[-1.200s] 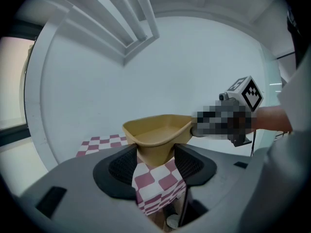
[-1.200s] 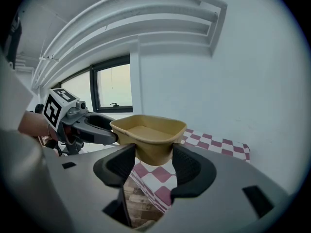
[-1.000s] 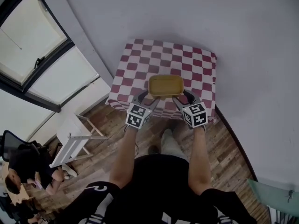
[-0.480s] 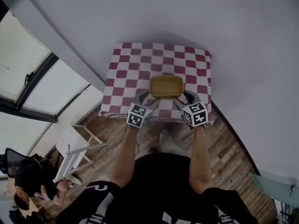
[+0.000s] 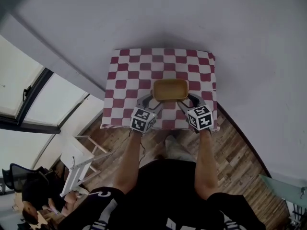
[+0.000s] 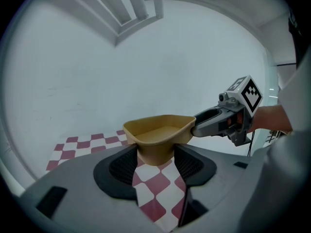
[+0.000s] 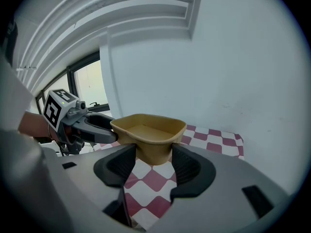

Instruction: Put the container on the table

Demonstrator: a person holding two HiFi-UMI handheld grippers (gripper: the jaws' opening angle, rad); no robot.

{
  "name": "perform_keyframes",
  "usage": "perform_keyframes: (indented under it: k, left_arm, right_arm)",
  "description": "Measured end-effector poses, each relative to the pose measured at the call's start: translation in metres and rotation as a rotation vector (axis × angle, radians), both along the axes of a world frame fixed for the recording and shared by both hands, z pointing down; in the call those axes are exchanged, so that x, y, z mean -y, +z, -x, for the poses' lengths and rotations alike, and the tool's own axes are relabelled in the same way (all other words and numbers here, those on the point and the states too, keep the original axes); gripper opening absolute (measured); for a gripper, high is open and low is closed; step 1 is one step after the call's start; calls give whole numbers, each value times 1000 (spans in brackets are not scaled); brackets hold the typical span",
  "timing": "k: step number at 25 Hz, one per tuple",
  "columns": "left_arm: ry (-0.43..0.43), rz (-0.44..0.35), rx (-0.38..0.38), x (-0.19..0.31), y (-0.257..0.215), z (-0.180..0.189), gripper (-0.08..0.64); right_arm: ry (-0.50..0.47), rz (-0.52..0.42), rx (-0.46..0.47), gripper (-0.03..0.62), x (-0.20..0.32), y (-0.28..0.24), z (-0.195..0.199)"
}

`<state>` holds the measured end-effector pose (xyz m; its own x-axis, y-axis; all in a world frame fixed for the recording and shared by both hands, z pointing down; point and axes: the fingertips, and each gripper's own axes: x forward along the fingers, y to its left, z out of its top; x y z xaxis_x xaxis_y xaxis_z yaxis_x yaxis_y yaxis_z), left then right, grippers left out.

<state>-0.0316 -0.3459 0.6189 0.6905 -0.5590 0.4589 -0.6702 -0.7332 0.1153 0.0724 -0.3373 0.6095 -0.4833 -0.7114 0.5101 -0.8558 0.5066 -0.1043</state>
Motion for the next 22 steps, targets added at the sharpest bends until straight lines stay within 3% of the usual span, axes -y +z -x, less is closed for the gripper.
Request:
perform_keyframes:
  k: [14, 22]
  left_arm:
    - [0, 60, -10, 33, 18, -4, 250]
    - [-53, 81, -29, 60, 19, -4, 249]
  right_arm:
    - [6, 54, -12, 245, 33, 15, -4]
    - [-33, 70, -38, 244, 64, 13, -3]
